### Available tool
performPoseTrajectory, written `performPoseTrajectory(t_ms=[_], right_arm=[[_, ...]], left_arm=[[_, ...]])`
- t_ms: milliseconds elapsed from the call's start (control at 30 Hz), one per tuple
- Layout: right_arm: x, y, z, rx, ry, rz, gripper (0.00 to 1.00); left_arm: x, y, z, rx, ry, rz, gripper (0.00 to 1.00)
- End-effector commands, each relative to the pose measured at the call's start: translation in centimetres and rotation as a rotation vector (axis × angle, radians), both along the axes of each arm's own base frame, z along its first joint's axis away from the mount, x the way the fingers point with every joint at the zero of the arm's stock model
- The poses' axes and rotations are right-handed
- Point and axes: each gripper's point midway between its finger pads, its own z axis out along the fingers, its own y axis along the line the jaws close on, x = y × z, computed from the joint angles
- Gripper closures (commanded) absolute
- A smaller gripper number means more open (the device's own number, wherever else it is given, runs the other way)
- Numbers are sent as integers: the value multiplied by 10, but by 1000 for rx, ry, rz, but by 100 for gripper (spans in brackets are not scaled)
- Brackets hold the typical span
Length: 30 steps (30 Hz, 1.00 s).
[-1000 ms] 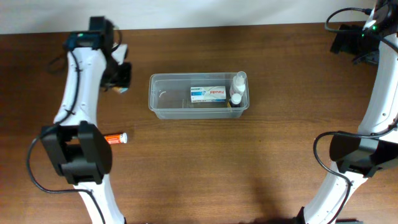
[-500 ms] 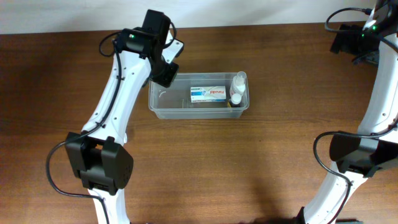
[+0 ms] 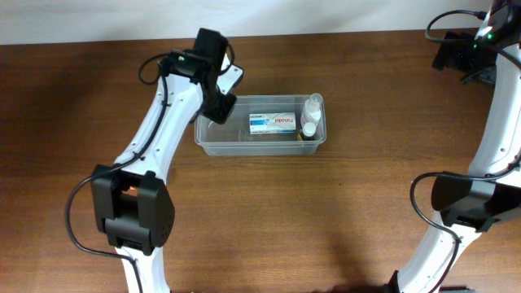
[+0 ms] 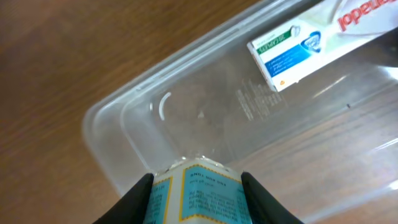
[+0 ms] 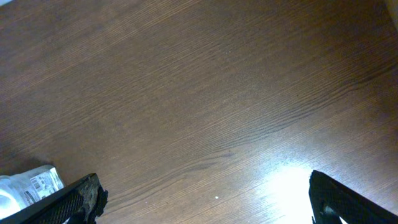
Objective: Pack container
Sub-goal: 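Carry the jar over the container's left end and lower it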
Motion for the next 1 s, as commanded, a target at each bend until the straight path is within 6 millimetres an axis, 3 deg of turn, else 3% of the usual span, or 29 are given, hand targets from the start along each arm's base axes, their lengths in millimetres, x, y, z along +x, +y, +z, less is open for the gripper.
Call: performPoseTrajectory(t_ms=[0, 400, 800, 967], right_arm=[[-2, -2, 6, -15, -11, -3, 2], [-2, -2, 6, -15, -11, -3, 2], [-2, -2, 6, -15, -11, -3, 2], [-2, -2, 6, -15, -11, -3, 2]], left_arm=[[-6, -3, -11, -21, 17, -19, 64], [-8, -6, -53, -39, 16, -24, 64], [-5, -7, -69, -44, 3, -24, 64], [-2, -8, -84, -39, 19, -24, 64]])
